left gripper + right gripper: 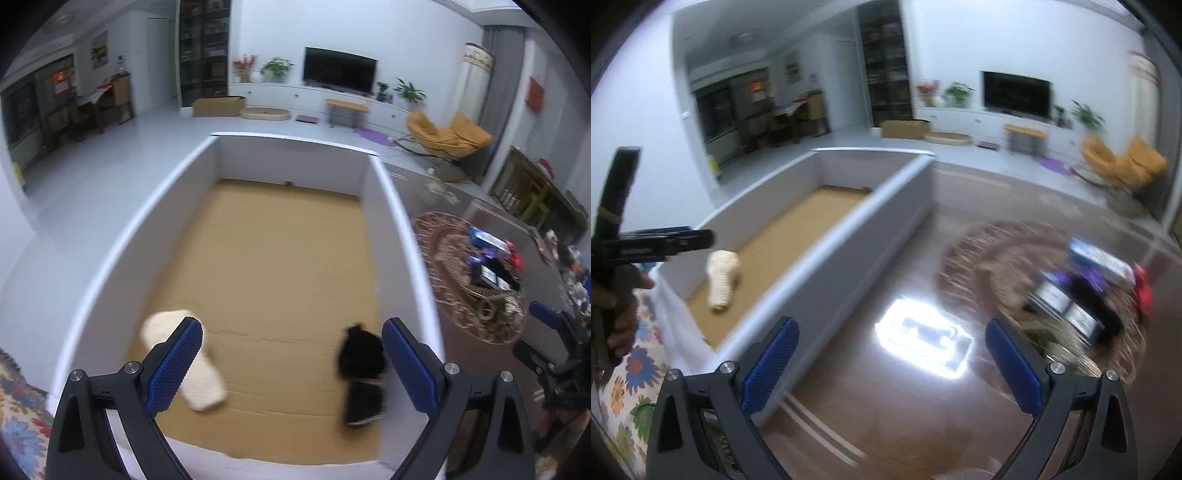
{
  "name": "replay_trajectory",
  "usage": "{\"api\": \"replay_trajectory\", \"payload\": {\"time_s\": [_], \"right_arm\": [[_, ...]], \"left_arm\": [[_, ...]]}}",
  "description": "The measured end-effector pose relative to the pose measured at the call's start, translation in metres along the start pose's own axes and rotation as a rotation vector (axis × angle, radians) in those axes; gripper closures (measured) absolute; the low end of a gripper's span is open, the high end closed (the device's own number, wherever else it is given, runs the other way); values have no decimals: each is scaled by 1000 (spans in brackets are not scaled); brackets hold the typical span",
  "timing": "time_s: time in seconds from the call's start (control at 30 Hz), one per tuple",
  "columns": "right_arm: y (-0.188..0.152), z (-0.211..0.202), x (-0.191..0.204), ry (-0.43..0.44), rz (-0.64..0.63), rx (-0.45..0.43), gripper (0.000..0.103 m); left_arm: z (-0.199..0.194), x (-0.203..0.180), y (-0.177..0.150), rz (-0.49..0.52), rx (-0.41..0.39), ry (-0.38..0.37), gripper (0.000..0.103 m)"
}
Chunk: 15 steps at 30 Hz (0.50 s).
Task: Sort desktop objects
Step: 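Move both empty tools back over the table pile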
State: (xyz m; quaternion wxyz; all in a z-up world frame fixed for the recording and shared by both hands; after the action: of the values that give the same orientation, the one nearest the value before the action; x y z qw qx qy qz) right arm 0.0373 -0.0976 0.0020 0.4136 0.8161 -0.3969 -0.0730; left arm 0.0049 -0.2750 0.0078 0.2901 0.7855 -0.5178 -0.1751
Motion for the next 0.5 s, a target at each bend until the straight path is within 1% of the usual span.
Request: {"api": "replay_trajectory", "payload": {"time_s": [0.07, 0.13, 0.23, 0.33, 0.37, 0.43, 0.47, 0.5], "right_arm": [[-15, -12, -31, -41, 31, -3, 2], [-35, -25, -67, -112, 64, 0, 2], [-76, -43, -124, -235, 114, 22, 2], [-120, -58, -181, -342, 224, 75, 2], [-128, -63, -194, -363, 254, 82, 2], [-139, -70, -221, -404, 305, 105, 2], [-141, -71, -231, -419, 320, 118, 2], [-143, -71, -240, -433, 332, 129, 2]], "left_arm": [[-9, -18, -4, 15, -9, -30, 4], [-20, -46, -4, 52, -33, -79, 4], [-45, -91, -11, 140, -65, -149, 4], [-63, -144, -23, 238, -77, -237, 4], [-65, -167, -29, 272, -69, -274, 3], [-66, -199, -46, 307, -33, -320, 1], [-61, -214, -53, 316, -4, -340, 0], [-49, -234, -66, 326, 47, -359, 0]]}}
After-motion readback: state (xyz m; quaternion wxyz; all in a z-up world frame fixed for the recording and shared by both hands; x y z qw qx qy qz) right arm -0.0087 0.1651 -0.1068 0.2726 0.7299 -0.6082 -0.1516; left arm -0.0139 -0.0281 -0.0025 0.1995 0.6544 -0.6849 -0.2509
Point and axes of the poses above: each gripper's, at about its wrist camera, not at the fingertips, and z roughly the way its jaws point, x to its left, y to its top, the point moved 6 cm from there along z, roughly the way its jaws point, and after that the axes turned 9 degrees about y, right-handed, at the moved point
